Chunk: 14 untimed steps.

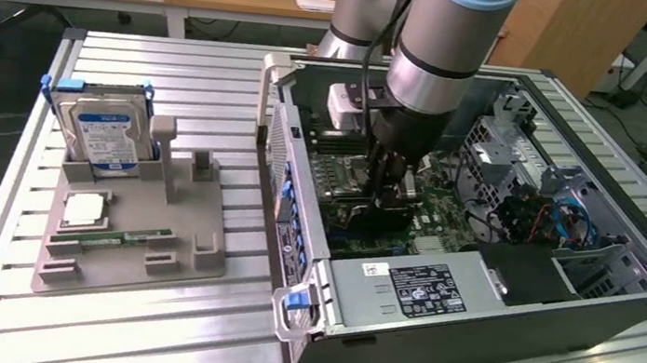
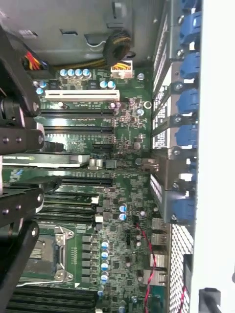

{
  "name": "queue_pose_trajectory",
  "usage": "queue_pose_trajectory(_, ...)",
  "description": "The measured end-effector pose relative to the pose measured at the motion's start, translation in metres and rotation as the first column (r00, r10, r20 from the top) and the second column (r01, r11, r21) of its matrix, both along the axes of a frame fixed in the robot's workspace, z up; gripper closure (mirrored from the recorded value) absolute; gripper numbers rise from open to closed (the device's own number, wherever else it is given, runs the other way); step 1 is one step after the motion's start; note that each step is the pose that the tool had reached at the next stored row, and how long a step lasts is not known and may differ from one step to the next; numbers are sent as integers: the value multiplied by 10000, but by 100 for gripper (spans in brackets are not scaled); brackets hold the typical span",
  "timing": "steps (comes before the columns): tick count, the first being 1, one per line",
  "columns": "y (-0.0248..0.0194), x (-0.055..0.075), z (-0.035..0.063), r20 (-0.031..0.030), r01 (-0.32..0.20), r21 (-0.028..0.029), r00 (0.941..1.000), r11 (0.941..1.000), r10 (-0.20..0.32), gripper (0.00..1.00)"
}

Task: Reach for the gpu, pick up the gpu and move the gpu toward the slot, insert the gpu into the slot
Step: 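Insert the gpu into the slot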

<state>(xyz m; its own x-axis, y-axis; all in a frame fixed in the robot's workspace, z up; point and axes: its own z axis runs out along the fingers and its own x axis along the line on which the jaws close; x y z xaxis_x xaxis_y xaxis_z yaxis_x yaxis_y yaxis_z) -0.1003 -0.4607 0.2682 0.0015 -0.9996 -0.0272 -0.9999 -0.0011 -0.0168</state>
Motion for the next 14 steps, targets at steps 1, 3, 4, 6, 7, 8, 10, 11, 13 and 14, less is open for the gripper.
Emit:
queue_pose_trajectory(1,0,0,0,0,0,-1,10000,10000,0,68)
queue_pose_trajectory(3,-1,0,1,-1,0,-2,10000,10000,0,74)
queue_pose_trajectory(4,0,0,1,-1,0,-3,10000,10000,0,80)
queue_pose_trajectory(6,0,0,1,-1,0,-2,10000,10000,0,86)
queue_pose_trajectory(7,-1,0,1,-1,0,-2,10000,10000,0,90)
queue_pose_trajectory(8,0,0,1,-1,0,-2,10000,10000,0,90)
queue_pose_trajectory(10,-1,0,1,-2,-1,-3,10000,10000,1,90)
queue_pose_trajectory(11,-1,0,1,-1,0,-3,10000,10000,0,90)
queue_pose_trajectory(13,0,-1,1,-2,-1,-2,10000,10000,1,90)
queue_pose_trajectory(14,0,-1,1,-1,0,-2,10000,10000,0,90)
